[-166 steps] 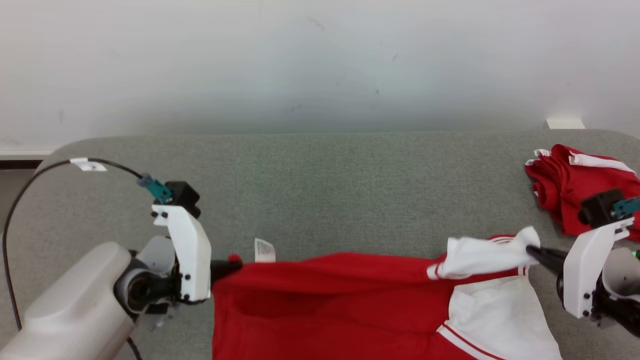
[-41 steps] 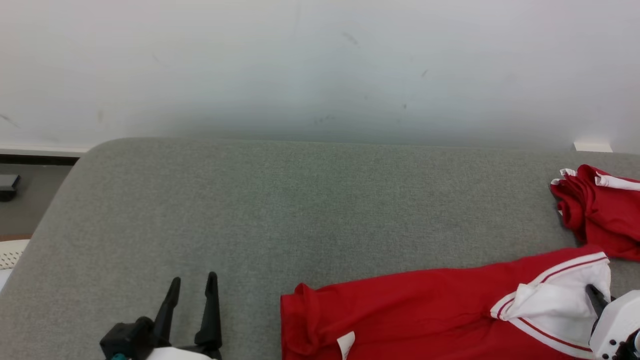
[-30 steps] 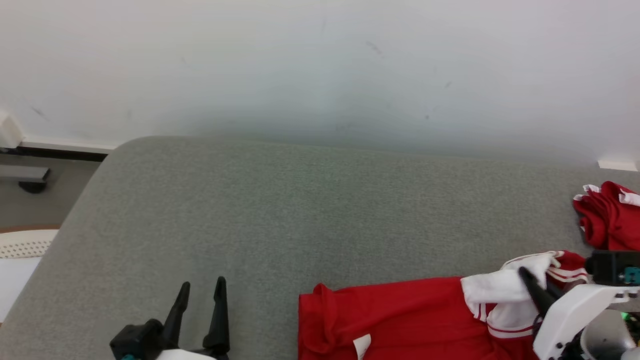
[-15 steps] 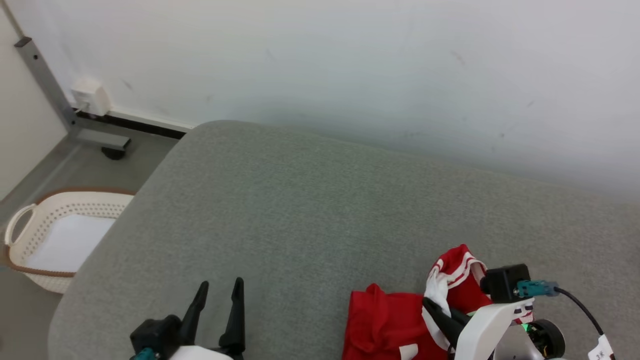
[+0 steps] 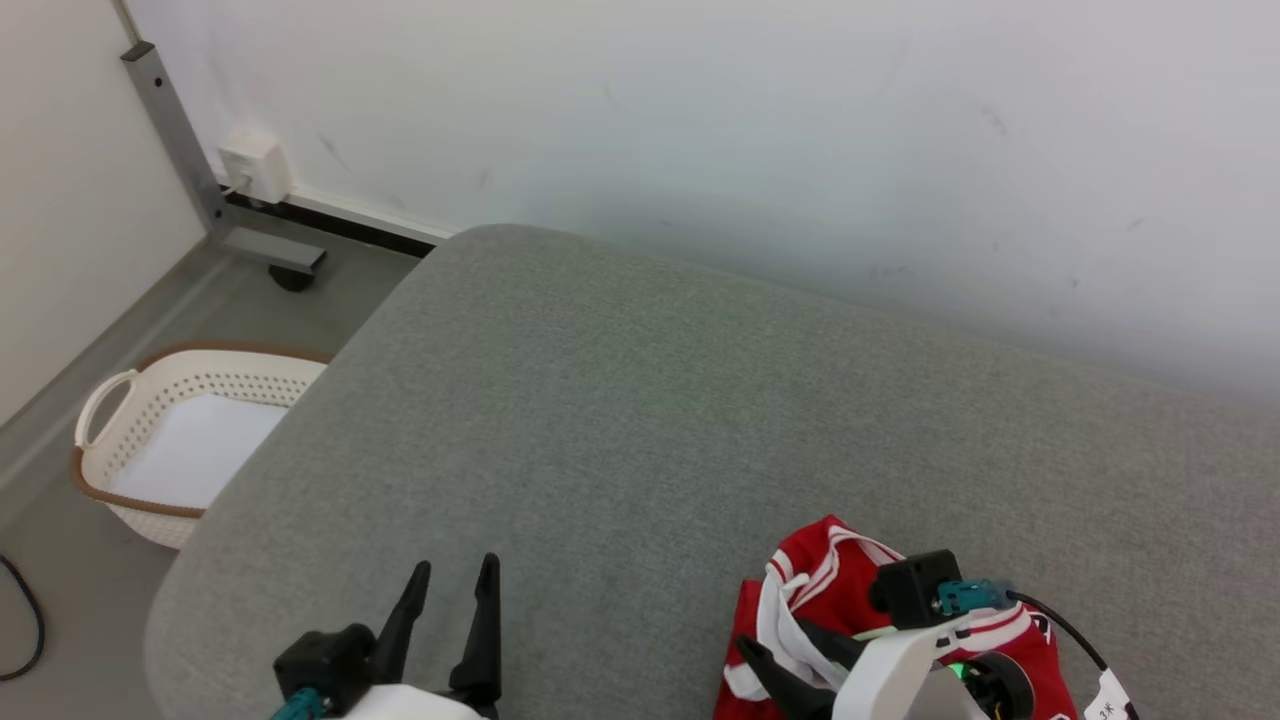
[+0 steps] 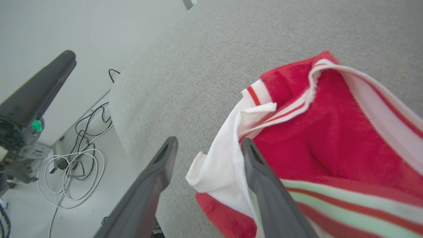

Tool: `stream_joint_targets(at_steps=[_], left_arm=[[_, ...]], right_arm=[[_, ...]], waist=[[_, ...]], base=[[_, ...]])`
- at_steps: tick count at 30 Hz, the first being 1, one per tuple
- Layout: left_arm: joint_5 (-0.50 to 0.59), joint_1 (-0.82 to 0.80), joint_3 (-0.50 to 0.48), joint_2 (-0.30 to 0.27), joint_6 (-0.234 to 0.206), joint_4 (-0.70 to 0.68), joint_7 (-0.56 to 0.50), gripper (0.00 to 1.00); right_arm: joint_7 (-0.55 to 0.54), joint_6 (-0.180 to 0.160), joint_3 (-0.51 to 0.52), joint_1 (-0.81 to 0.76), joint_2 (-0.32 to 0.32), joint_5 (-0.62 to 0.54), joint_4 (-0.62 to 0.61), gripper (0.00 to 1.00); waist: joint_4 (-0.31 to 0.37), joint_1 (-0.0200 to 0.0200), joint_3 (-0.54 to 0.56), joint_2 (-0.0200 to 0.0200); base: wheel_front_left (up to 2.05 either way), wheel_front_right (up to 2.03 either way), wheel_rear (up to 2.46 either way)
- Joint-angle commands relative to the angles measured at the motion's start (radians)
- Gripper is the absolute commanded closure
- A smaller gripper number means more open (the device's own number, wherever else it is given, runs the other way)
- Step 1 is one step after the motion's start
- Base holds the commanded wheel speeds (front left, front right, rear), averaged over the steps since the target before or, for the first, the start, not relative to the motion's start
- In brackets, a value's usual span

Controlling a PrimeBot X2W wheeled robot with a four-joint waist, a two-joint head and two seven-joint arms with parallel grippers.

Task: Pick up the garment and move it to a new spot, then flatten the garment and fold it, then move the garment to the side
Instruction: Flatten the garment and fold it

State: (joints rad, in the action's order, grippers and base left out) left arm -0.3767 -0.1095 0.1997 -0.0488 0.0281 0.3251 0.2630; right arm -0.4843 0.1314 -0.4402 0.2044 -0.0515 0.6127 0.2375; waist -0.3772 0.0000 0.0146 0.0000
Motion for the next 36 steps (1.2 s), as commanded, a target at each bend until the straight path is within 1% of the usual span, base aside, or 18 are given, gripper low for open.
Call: stream_joint_targets(at_steps=[1, 6, 9, 11, 15, 18, 20, 23, 27, 30, 31, 36], left_arm=[[-0.006, 0.002, -0.005, -0.004, -0.003, 0.003, 0.002, 0.00], [-0.004, 0.013, -0.023, -0.004, -0.008, -0.007, 0.002, 0.00], [0.006, 0.021, -0.046, -0.004, -0.009, -0.021, 0.002, 0.00], [0.012, 0.027, -0.061, -0.004, -0.008, -0.030, 0.002, 0.00], [0.018, 0.035, -0.093, -0.004, -0.010, -0.048, 0.002, 0.00], [0.027, 0.041, -0.111, -0.004, -0.008, -0.067, 0.002, 0.00], [0.033, 0.043, -0.120, -0.004, -0.006, -0.080, 0.002, 0.00], [0.039, 0.043, -0.133, -0.004, -0.006, -0.099, 0.002, 0.00], [0.043, 0.046, -0.150, -0.004, -0.003, -0.116, 0.002, 0.00], [0.051, 0.048, -0.156, -0.004, 0.000, -0.121, 0.002, 0.00], [0.051, 0.048, -0.156, -0.004, 0.000, -0.121, 0.002, 0.00], [0.057, 0.046, -0.155, -0.004, 0.007, -0.118, 0.002, 0.00]], right_arm=[[0.022, -0.002, -0.021, 0.020, 0.000, 0.020, -0.005, 0.00], [0.091, -0.002, -0.058, 0.043, 0.000, 0.080, -0.070, 0.00], [0.114, -0.002, -0.047, 0.047, -0.013, 0.109, -0.137, 0.00], [0.129, -0.002, -0.028, 0.043, -0.035, 0.130, -0.193, 0.00], [0.174, -0.002, 0.042, 0.016, -0.090, 0.146, -0.297, 0.00], [0.220, -0.002, 0.131, -0.004, -0.127, 0.117, -0.342, 0.00], [0.260, -0.002, 0.203, -0.021, -0.143, 0.078, -0.350, 0.00], [0.337, -0.002, 0.293, -0.047, -0.163, -0.019, -0.324, 0.00], [0.420, -0.002, 0.360, -0.077, -0.153, -0.099, -0.237, 0.00], [0.458, -0.002, 0.373, -0.080, -0.147, -0.145, -0.155, 0.00], [0.458, -0.002, 0.373, -0.080, -0.147, -0.145, -0.155, 0.00], [0.475, -0.002, 0.367, -0.037, -0.131, -0.186, -0.031, 0.00]], waist=[[0.017, 0.0000, -0.001, 0.0000], [0.083, 0.0000, 0.004, 0.0000], [0.134, 0.0000, 0.004, 0.0000], [0.166, 0.0000, 0.004, 0.0000], [0.221, 0.0000, 0.004, 0.0000], [0.251, 0.0000, 0.004, 0.0000], [0.266, 0.0000, 0.004, 0.0000], [0.283, 0.0000, 0.003, 0.0000], [0.296, 0.0000, 0.002, 0.0000], [0.301, 0.0000, 0.001, 0.0000], [0.301, 0.0000, 0.001, 0.0000], [0.296, 0.0000, 0.001, 0.0000]], base=[[0.00, 0.00, 0.00], [0.00, 0.00, 0.00], [0.00, 0.00, 0.00], [0.00, 0.00, 0.00], [0.00, 0.00, 0.00], [0.00, 0.00, 0.00], [0.00, 0.00, 0.00], [0.00, 0.00, 0.00], [0.00, 0.00, 0.00], [0.00, 0.00, 0.00], [0.00, 0.00, 0.00], [0.00, 0.00, 0.00]])
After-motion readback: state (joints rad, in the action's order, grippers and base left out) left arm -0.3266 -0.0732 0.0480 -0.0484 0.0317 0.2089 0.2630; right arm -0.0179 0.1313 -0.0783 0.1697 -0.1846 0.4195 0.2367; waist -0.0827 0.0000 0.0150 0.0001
